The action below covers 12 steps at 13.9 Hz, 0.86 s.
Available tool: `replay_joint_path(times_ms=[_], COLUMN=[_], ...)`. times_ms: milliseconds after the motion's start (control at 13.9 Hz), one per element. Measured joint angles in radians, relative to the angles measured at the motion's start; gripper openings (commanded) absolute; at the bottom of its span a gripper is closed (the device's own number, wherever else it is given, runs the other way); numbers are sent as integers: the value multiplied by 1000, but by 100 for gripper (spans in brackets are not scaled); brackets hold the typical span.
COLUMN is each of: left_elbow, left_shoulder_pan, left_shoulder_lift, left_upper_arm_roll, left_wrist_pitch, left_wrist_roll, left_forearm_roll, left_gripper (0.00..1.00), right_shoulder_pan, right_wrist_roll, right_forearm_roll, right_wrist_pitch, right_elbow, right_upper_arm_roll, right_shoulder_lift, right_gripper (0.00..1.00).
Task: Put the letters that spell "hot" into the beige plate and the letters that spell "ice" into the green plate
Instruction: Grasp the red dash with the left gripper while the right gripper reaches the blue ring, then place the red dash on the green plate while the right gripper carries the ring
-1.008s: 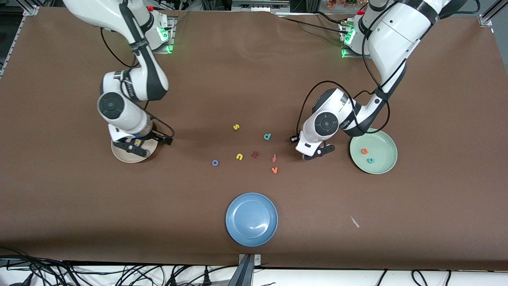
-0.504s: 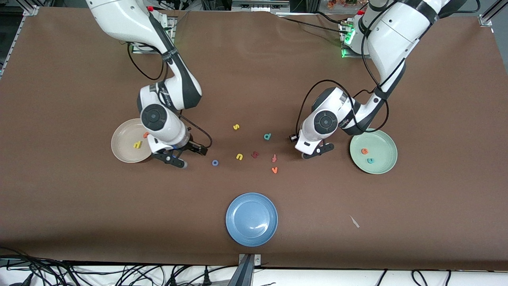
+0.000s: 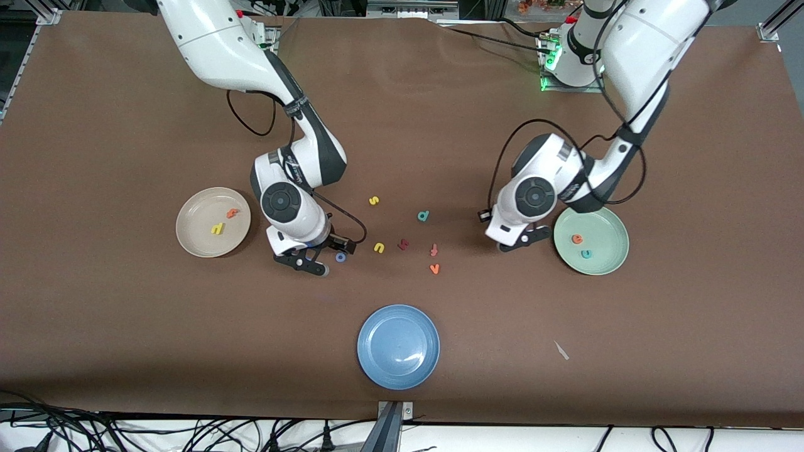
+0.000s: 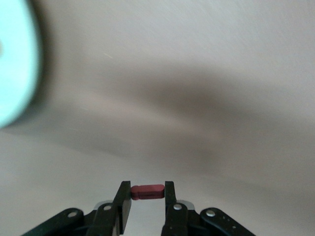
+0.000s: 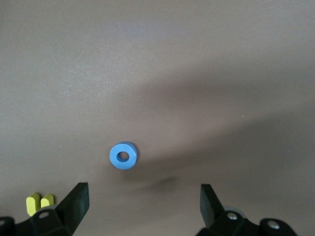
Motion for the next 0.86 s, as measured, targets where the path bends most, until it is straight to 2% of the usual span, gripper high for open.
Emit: replay_joint_path(times_ms=[216,360,432,504,576,648,720,792,864], left_elbow=[0,-1,-4,-6,-7,-8,-8,-8,-8], left_shoulder_pan=[88,161,202,243,273,296,308,311,310], left_shoulder_lift=[-46,-49,-48,-47,-45,-41,-36,-32,-30], left_upper_arm_roll=[4,9,11,13,14,15,15,15,14], left_wrist_pitch=[-67,-87,-88,-88,-88,-88,-87,-85,-84], left_wrist_roll=[190,341,424,507,568,608,629,636,638], left_forearm_roll=[0,0,0,0,0,0,0,0,0], left_gripper=[0,0,0,4,16,50,59,84,100], right_shoulder_pan=[15,16,16,16,16,16,15,13,12], right_wrist_roll=[-1,-12,-22,-29,-31,-33,-37,-41,-45], right_forearm_roll=[0,0,0,0,0,0,0,0,0], right_wrist_pitch=[-22,-26,-26,-26,-27,-30,-31,-32,-33], right_elbow=[70,90,94,95,95,99,104,108,111], right_upper_arm_roll=[0,0,0,-1,-1,-2,-3,-3,-4], right_shoulder_lift=[63,88,94,96,96,96,96,98,99], right_gripper=[99,90,88,84,82,81,77,76,76])
